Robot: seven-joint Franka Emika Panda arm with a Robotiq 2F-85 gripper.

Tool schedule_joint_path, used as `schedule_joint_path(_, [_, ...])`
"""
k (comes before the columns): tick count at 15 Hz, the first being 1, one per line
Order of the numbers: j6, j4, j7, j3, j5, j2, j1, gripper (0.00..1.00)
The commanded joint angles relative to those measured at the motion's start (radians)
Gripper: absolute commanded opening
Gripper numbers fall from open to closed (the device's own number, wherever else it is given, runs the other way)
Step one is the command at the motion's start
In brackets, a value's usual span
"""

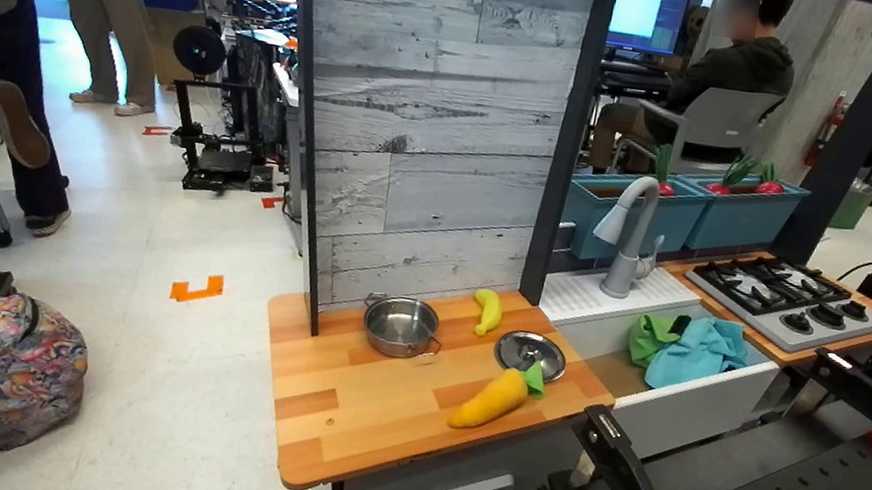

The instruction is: Pick up the carrot plush toy and put it in the silver pot

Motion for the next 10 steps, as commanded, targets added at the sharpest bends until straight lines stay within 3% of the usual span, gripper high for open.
schedule_joint_path(1, [0.152,0.01,0.066,0.045,0.081,0.162,0.042,1.0])
schedule_joint_path(8, [0.511,0.068,0.075,0.094,0.31,0.588,0.135,1.0])
schedule_joint_path(10, [0.557,0.118,0.026,0.124,0.434,0.715,0.149,1.0])
